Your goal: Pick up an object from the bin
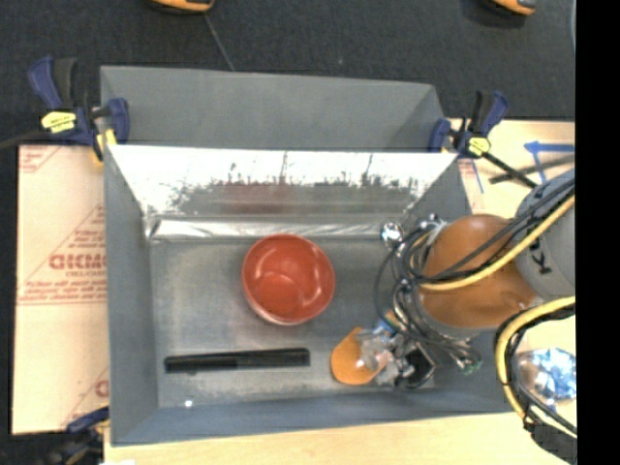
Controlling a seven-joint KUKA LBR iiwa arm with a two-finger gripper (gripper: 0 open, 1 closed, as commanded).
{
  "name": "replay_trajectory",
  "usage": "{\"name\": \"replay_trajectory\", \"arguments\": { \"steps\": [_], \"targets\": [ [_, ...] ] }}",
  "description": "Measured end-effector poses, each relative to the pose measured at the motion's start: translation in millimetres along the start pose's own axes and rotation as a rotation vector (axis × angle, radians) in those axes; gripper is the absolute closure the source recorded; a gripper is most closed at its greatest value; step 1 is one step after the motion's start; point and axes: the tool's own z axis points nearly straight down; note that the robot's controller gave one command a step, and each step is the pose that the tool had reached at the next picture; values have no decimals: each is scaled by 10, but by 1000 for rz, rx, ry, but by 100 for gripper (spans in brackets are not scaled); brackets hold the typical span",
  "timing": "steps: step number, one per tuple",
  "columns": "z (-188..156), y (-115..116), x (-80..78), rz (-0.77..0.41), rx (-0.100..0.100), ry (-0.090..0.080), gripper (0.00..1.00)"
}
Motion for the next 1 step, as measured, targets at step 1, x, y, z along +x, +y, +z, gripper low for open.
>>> {"name": "replay_trajectory", "arguments": {
  "steps": [1],
  "targets": [
    [0,0,0,-1,0,0,100]
  ]
}}
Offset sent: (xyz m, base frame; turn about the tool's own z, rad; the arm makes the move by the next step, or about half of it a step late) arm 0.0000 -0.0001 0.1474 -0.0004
